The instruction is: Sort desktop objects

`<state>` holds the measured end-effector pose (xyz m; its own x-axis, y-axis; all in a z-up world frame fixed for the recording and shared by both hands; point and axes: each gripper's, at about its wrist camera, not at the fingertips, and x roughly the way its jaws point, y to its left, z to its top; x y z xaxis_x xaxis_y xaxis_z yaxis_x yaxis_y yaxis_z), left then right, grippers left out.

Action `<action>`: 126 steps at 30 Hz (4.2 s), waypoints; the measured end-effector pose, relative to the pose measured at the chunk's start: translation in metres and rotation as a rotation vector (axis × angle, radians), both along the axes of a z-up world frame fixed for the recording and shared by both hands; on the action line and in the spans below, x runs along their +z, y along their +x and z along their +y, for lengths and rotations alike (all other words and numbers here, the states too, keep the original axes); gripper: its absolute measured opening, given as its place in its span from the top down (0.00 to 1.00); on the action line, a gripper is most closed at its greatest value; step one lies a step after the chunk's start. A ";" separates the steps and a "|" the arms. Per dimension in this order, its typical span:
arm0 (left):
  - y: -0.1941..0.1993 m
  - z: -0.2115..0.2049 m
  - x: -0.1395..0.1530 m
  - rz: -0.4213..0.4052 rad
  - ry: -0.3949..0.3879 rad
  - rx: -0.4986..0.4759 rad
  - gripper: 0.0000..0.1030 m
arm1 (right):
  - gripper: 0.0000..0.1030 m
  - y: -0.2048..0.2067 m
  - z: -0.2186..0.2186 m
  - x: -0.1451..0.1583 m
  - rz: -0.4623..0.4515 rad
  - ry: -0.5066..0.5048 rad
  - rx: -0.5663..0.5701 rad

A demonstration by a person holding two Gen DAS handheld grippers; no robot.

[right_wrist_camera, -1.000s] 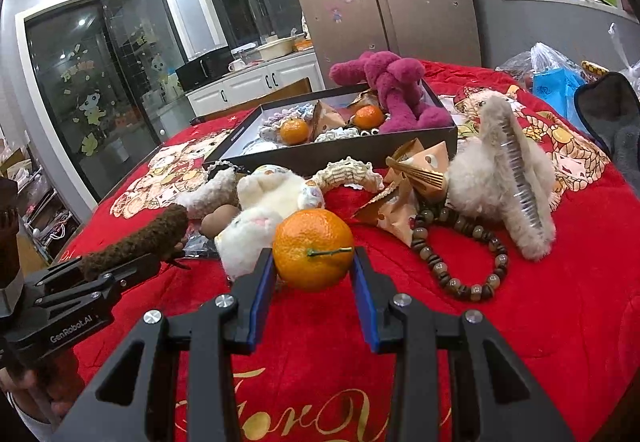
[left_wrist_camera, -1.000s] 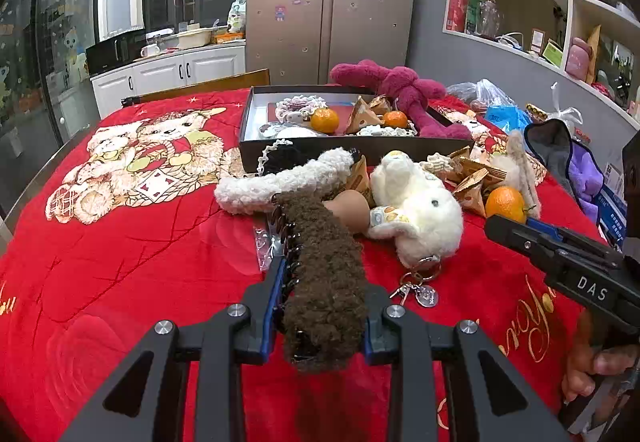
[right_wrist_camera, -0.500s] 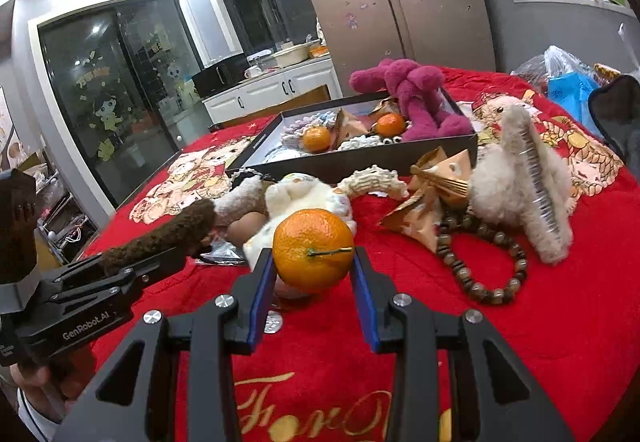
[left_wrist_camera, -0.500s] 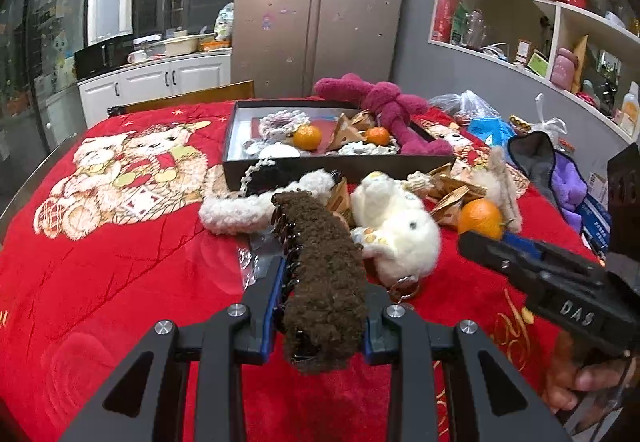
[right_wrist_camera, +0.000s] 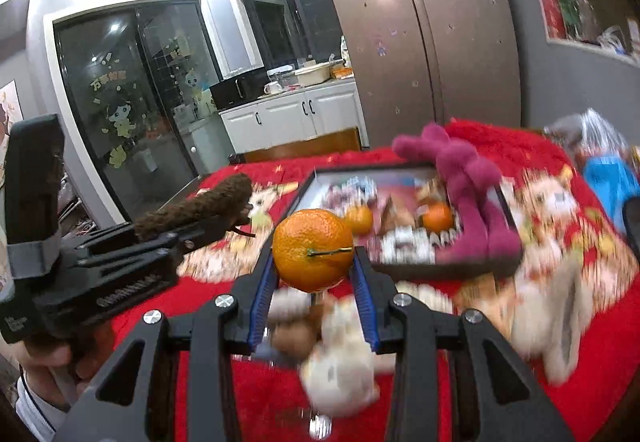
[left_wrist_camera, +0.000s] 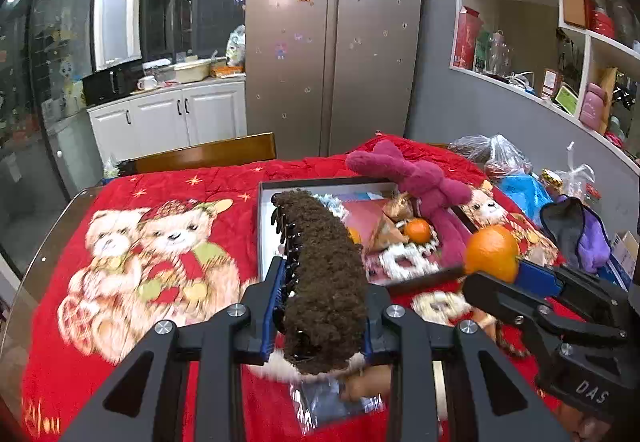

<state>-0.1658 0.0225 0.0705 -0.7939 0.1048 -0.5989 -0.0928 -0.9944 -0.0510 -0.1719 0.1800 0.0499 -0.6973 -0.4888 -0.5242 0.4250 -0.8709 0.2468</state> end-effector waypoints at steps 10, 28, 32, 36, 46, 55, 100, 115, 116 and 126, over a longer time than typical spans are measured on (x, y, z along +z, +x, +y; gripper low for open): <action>-0.076 -0.021 -0.044 -0.118 0.041 -0.032 0.70 | 0.63 -0.105 -0.032 -0.023 -0.086 -0.003 -0.037; -0.093 -0.019 -0.082 -0.186 0.013 -0.080 0.70 | 0.62 -0.149 -0.033 -0.095 -0.281 0.054 0.020; -0.094 -0.017 -0.083 -0.184 -0.002 -0.081 0.70 | 0.62 -0.148 -0.035 -0.097 -0.290 0.057 0.013; -0.095 -0.018 -0.084 -0.187 -0.005 -0.082 0.69 | 0.62 -0.149 -0.032 -0.098 -0.295 0.045 0.001; -0.090 -0.011 -0.080 -0.137 -0.054 -0.093 0.32 | 0.27 -0.142 -0.024 -0.080 -0.232 0.021 -0.030; -0.085 -0.006 -0.071 -0.104 -0.085 -0.075 0.22 | 0.14 -0.129 -0.027 -0.057 -0.160 0.034 -0.006; 0.101 0.006 -0.032 0.172 -0.038 -0.297 0.14 | 0.00 0.111 0.022 0.042 0.367 0.100 -0.024; 0.030 -0.010 -0.077 0.082 -0.166 -0.288 0.14 | 0.00 0.005 0.027 -0.040 0.030 -0.037 -0.067; 0.028 -0.009 -0.083 0.045 -0.155 -0.334 0.14 | 0.00 0.000 0.025 -0.050 -0.018 -0.021 -0.058; 0.003 -0.008 -0.106 -0.032 -0.187 -0.319 0.13 | 0.00 -0.019 0.012 -0.117 -0.249 0.053 -0.027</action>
